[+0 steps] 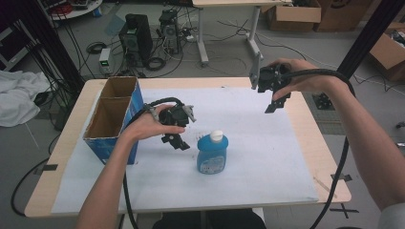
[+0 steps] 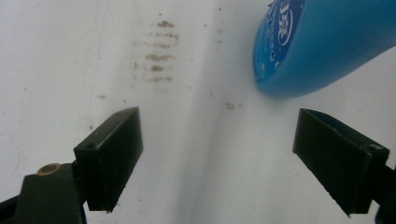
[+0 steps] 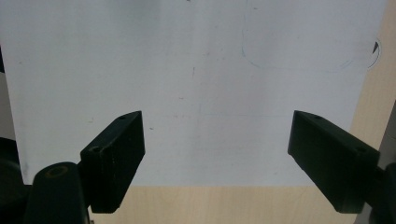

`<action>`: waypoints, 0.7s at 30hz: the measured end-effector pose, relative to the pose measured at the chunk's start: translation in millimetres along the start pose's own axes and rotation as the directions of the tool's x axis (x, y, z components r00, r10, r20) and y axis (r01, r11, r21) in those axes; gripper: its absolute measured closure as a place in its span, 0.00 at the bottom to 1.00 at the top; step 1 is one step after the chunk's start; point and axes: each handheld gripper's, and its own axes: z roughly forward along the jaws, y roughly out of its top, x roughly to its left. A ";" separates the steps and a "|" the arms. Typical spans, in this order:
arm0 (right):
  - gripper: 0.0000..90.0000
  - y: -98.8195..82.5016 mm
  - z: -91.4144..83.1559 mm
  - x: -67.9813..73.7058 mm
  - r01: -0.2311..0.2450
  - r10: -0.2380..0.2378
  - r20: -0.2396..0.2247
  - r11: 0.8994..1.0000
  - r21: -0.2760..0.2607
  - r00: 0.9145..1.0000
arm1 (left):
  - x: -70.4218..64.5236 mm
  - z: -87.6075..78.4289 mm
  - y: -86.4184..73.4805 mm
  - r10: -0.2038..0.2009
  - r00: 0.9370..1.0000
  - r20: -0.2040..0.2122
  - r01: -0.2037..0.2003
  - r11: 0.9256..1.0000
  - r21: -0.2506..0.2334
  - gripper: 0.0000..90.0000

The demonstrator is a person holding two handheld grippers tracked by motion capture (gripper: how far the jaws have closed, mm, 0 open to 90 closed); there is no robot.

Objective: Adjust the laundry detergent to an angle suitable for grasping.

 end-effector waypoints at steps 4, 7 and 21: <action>0.21 -0.3 -0.5 0.2 0.001 -0.001 0.002 1.000 0.001 1.000 | 0.4 0.0 1.1 0.000 1.000 -0.010 0.000 1.000 0.003 0.18; 0.21 0.2 -0.9 -0.1 0.001 -0.001 0.002 1.000 0.002 1.000 | 1.1 -0.3 0.7 0.000 1.000 -0.008 0.000 1.000 0.001 0.18; 0.21 6.1 1.9 1.0 0.015 -0.015 0.005 1.000 0.006 1.000 | 2.4 -9.2 0.1 -0.018 1.000 -0.011 0.018 1.000 0.001 0.19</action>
